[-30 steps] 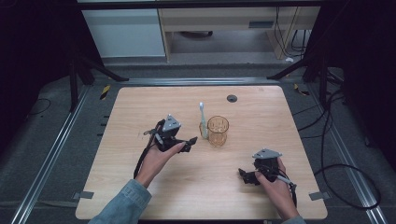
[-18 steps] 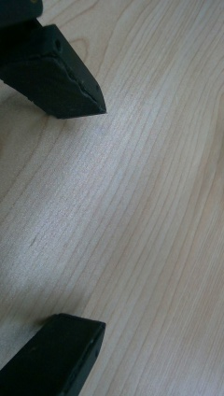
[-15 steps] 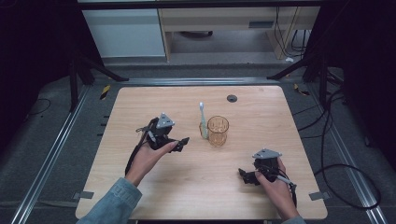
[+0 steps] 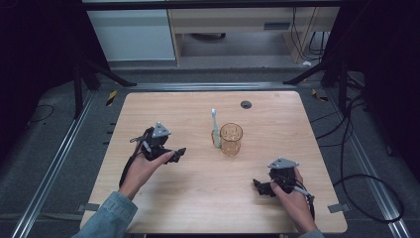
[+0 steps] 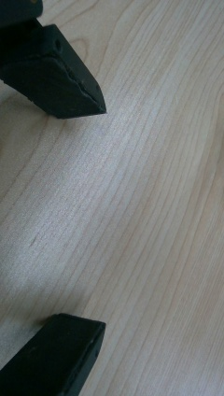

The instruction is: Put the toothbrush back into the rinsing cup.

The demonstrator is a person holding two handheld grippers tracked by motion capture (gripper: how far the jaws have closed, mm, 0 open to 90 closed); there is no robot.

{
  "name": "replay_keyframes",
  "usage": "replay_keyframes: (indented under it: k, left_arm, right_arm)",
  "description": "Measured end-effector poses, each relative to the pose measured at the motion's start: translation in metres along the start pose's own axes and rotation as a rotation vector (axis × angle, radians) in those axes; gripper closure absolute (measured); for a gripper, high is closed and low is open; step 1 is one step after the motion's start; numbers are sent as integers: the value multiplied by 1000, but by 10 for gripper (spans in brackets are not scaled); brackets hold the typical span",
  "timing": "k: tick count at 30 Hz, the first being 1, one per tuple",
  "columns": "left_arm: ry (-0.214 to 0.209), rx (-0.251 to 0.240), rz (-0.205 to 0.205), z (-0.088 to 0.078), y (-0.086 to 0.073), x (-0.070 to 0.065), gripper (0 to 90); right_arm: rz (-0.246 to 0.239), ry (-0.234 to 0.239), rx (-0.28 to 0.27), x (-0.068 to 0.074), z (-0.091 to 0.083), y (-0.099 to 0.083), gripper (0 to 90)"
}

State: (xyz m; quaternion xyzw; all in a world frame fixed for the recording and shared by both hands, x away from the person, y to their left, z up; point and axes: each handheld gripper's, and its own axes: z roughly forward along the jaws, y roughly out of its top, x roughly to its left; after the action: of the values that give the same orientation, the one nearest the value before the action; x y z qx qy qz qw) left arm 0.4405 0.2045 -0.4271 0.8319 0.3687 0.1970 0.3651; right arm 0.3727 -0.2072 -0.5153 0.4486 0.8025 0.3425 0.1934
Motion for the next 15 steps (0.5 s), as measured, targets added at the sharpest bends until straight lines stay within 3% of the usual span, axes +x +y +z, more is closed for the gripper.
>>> replay_keyframes:
  k: [7, 15]
  left_arm:
    - [20, 29, -22, 0, -17, 15, 105]
    - [49, 102, -32, -3, -39, 38, 102]
  right_arm:
    - [0, 0, 0, 0, 0, 0, 4]
    - [0, 0, 0, 0, 0, 0, 4]
